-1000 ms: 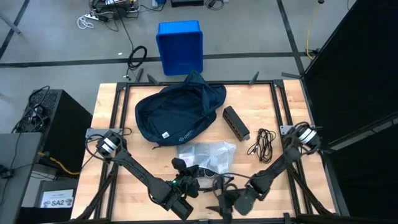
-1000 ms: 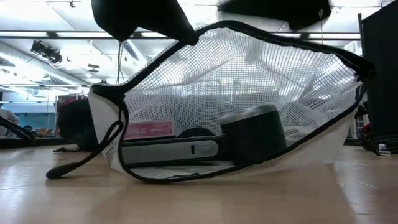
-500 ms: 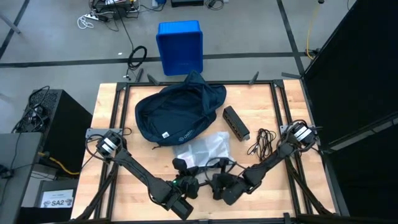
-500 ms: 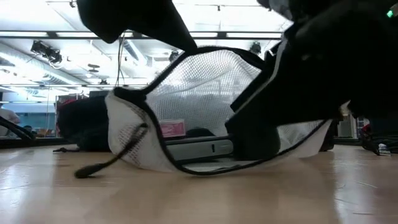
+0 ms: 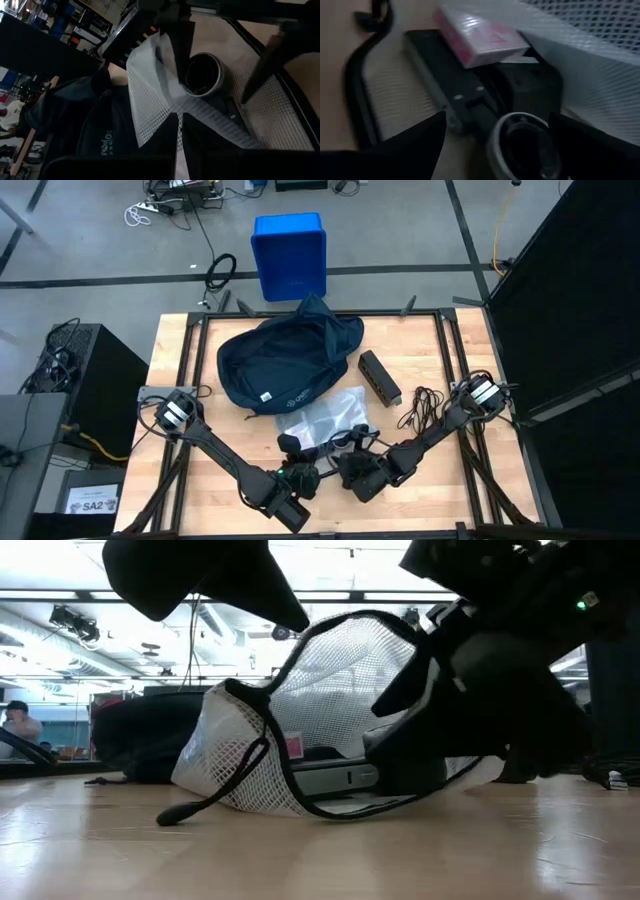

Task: Unpack backpack
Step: Remove the black portable fan from the white mesh envelope

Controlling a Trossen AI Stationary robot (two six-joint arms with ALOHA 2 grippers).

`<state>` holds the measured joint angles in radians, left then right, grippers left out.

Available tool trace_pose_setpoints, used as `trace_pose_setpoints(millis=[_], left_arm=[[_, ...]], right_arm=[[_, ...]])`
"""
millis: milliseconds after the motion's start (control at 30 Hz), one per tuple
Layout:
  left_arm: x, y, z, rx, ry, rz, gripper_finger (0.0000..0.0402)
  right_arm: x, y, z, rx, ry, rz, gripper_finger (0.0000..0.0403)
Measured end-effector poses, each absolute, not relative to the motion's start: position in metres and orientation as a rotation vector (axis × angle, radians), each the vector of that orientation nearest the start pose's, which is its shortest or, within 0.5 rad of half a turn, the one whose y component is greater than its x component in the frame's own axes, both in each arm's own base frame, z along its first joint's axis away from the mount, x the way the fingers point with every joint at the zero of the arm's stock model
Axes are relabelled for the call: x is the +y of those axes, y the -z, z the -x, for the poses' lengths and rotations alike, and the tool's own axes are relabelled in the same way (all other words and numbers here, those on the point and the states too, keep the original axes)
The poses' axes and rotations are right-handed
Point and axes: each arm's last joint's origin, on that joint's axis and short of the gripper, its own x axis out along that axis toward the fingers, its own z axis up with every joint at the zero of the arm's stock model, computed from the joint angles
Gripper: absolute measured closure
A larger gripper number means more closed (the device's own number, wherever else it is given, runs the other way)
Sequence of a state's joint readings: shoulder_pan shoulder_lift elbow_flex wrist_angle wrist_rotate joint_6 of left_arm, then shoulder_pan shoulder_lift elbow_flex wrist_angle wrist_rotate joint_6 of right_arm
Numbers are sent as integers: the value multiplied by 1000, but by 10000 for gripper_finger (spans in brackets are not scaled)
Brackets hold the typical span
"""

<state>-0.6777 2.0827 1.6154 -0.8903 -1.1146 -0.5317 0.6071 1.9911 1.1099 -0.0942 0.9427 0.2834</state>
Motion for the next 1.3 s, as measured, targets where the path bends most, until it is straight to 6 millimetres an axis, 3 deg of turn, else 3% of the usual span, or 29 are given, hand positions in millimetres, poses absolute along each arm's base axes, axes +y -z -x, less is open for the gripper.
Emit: trace_pose_setpoints(millis=[367,567,800,1000,1133,1300], left_arm=[[-237,-198,-338,706,-560,-579,402],[-237,-198,-338,709,-557,-577,402],[-237,-198,-338,711,-554,-575,402],[-237,-198,-338,712,-554,-575,402],[-237,-198,-338,709,-554,-571,402],[-237,-198,-339,706,-554,-566,402]], right_arm=[[155,-119,-330,727,594,107,105],[154,-117,-331,752,574,76,109],[174,-121,-336,711,399,13,134],[203,-146,-330,635,150,28,141],[216,-166,-319,579,103,49,136],[221,-167,-314,578,103,69,130]])
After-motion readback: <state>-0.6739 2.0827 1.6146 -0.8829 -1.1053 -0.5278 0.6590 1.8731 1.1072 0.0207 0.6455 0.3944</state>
